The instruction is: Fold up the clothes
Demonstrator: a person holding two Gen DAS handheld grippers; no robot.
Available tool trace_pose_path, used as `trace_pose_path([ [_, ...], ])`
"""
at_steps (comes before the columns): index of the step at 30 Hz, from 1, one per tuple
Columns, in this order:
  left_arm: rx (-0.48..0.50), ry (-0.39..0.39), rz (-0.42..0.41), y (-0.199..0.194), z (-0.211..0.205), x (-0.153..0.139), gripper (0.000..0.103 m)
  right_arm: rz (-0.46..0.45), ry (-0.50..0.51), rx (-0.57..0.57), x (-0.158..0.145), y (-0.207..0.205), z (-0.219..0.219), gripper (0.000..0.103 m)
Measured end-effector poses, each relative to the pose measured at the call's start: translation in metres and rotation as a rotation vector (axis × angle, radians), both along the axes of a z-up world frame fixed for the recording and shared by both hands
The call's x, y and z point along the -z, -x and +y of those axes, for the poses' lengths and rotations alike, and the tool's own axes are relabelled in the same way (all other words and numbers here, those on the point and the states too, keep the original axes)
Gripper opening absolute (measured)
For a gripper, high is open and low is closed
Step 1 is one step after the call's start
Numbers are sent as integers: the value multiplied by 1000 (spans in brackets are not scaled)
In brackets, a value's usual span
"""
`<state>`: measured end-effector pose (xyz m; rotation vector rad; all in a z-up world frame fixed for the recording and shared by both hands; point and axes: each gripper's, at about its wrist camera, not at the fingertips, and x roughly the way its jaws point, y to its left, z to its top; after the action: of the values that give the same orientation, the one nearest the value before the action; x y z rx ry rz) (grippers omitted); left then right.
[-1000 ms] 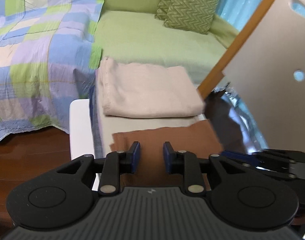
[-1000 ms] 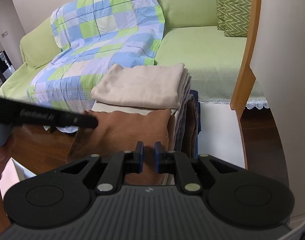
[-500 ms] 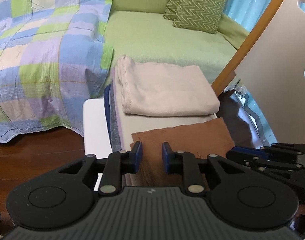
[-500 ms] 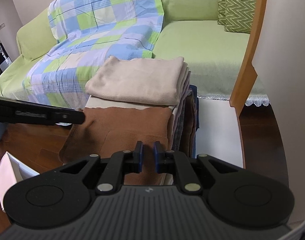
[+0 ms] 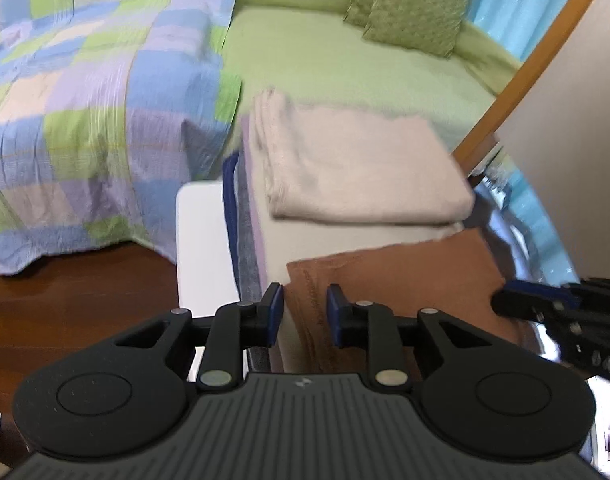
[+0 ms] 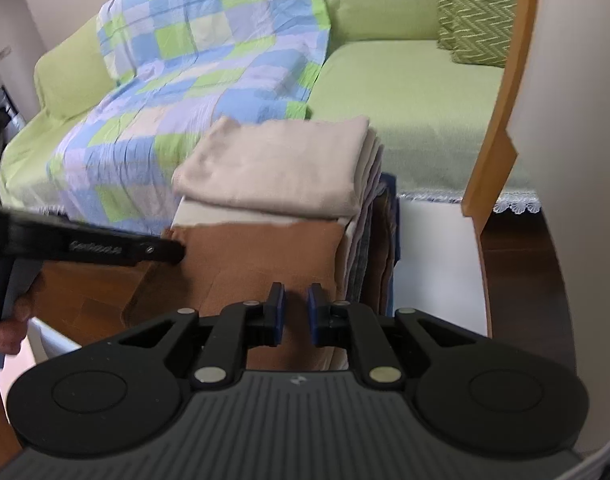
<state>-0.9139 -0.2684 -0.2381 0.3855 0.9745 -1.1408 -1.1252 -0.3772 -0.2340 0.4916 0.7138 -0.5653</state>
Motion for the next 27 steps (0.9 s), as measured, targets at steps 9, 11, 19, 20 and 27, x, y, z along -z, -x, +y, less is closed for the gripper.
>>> trace_pose_path([
  [9, 32, -43, -23, 6, -13, 15, 30, 33, 118, -28, 12, -26, -20, 3],
  [11, 27, -47, -30, 4, -14, 20, 32, 68, 122, -42, 23, -32, -23, 3],
  [19, 62, -7, -12, 7, -8, -4, 30, -46, 65, 121, 1, 1, -36, 10],
  [20, 69, -2, -8, 8, -9, -6, 30, -54, 71, 118, -6, 8, -31, 10],
  [27, 186, 51, 94, 23, -37, -16, 30, 15, 79, -26, -13, 17, 21, 3],
])
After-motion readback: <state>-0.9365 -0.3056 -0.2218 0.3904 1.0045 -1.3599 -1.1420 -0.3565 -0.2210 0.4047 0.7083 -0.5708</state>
